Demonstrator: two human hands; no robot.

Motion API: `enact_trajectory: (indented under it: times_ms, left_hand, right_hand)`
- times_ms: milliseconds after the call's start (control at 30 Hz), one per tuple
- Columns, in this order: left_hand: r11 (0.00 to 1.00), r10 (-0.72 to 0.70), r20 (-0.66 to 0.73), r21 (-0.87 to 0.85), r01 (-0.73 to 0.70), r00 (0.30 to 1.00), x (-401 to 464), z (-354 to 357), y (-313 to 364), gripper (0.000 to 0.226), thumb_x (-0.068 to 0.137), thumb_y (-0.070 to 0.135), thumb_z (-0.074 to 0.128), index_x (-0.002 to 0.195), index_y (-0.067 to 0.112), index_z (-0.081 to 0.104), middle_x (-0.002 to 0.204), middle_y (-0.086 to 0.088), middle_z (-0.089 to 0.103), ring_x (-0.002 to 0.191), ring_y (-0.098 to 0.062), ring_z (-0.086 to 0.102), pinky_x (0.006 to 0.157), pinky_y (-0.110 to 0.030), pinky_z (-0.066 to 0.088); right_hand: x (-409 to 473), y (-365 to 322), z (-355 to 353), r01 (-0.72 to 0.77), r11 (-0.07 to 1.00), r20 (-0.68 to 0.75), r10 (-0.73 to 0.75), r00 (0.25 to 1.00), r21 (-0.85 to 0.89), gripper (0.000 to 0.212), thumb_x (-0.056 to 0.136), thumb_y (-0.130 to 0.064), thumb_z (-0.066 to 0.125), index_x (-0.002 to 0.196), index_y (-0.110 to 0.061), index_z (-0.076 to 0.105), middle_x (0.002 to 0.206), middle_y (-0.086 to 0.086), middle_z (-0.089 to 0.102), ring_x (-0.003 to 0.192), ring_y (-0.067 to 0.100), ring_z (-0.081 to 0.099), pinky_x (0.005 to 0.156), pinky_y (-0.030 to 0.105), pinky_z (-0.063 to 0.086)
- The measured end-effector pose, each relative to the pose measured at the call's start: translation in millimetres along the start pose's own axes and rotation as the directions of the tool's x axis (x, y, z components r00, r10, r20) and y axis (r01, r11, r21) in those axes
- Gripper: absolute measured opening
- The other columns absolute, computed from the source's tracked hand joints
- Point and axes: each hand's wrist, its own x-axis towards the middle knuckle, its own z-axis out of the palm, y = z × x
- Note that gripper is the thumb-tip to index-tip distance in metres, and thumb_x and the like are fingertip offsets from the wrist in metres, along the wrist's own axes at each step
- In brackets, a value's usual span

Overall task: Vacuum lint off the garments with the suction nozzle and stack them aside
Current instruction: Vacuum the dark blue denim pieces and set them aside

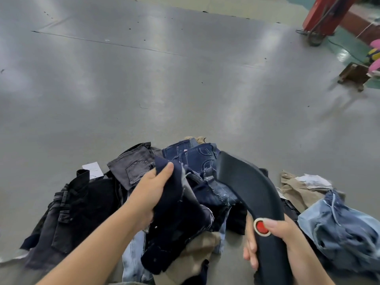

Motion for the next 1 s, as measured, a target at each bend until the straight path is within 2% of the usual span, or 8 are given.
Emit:
enact_trajectory:
  times_ms: [133,300,400,500,633,833,900,1000]
  left_hand:
    - [0.999,0.05,-0.076,-0.014,-0.051,0.996,2.6,-1.5,2.2,0.025,0.092,0.043,0.056,0.088,0.021,0.067,0.066,-0.001,0.07,0.057,-0.016,0.065,0.061,-0.031,0.051]
    - [0.994,0.1,-0.034,-0.05,-0.102,0.994,-2.9,5.6,0.9,0.021,0.095,0.037,0.052,0.088,0.021,0.064,0.057,0.007,0.066,0.047,-0.006,0.06,0.043,-0.017,0.045]
    - [0.986,0.163,0.009,-0.04,-0.163,0.987,-4.9,7.6,-2.1,0.018,0.095,0.035,0.05,0.096,0.024,0.065,0.065,0.011,0.069,0.055,-0.001,0.063,0.047,-0.016,0.047]
    - [0.982,0.186,0.017,-0.042,-0.185,0.982,-5.4,7.8,-0.7,0.018,0.096,0.034,0.05,0.099,0.026,0.065,0.079,0.01,0.074,0.068,-0.003,0.068,0.053,-0.015,0.05]
    - [0.981,0.193,0.048,0.009,-0.194,0.98,-8.0,9.3,-5.4,0.017,0.096,0.029,0.051,0.097,0.021,0.066,0.085,0.003,0.075,0.076,-0.012,0.07,0.061,-0.023,0.055]
    - [0.987,0.151,-0.032,-0.048,-0.152,0.988,-5.9,6.5,-1.0,0.017,0.096,0.033,0.051,0.096,0.025,0.066,0.08,0.004,0.074,0.069,-0.009,0.069,0.057,-0.023,0.053]
    - [0.987,0.14,-0.039,-0.069,-0.143,0.989,-5.4,7.7,1.0,0.017,0.097,0.033,0.05,0.097,0.025,0.066,0.085,0.002,0.075,0.074,-0.011,0.07,0.063,-0.025,0.055]
    - [0.989,0.149,-0.029,-0.006,-0.149,0.988,-6.9,9.8,-2.4,0.018,0.097,0.033,0.05,0.097,0.024,0.066,0.089,0.001,0.074,0.08,-0.014,0.068,0.073,-0.029,0.051]
  right_hand:
    - [-7.9,13.1,1.6,-0.064,0.996,0.099,0.069,0.993,-0.054,0.03,0.056,-0.012,0.07,0.085,-0.002,0.07,0.053,0.018,0.059,0.045,0.024,0.059,0.048,0.027,0.048]
    - [-7.4,18.0,12.9,0.004,0.981,0.229,0.041,0.973,-0.192,0.063,0.057,-0.031,0.066,0.117,-0.046,0.062,0.113,0.016,0.068,0.11,0.026,0.062,0.087,0.025,0.047]
    - [-3.9,20.9,17.9,-0.014,0.989,0.235,0.049,0.971,-0.15,0.058,0.056,-0.03,0.067,0.113,-0.04,0.066,0.087,0.018,0.07,0.084,0.027,0.068,0.073,0.022,0.046]
    - [-1.3,24.6,21.6,0.013,0.995,0.221,0.01,0.975,-0.099,0.058,0.055,-0.026,0.068,0.112,-0.033,0.068,0.092,0.005,0.074,0.084,0.018,0.068,0.071,0.022,0.052]
    - [4.1,23.1,21.0,-0.003,0.996,0.13,-0.009,0.991,0.092,0.052,0.045,-0.025,0.081,0.078,0.009,0.06,0.051,0.025,0.052,0.039,0.03,0.054,0.04,0.03,0.046]
    - [1.7,13.2,8.1,0.042,0.999,0.124,-0.041,0.991,-0.001,0.042,0.051,-0.026,0.069,0.071,0.01,0.06,0.049,0.024,0.053,0.041,0.029,0.055,0.044,0.03,0.047]
    - [-2.2,20.3,7.6,0.032,0.994,0.16,-0.015,0.987,-0.109,0.046,0.047,-0.027,0.069,0.091,-0.02,0.076,0.068,0.024,0.067,0.061,0.026,0.068,0.056,0.027,0.053]
    - [-1.6,28.9,12.7,0.03,0.978,0.26,0.025,0.965,-0.205,0.064,0.055,-0.028,0.067,0.118,-0.042,0.063,0.114,0.021,0.065,0.11,0.029,0.062,0.084,0.025,0.047]
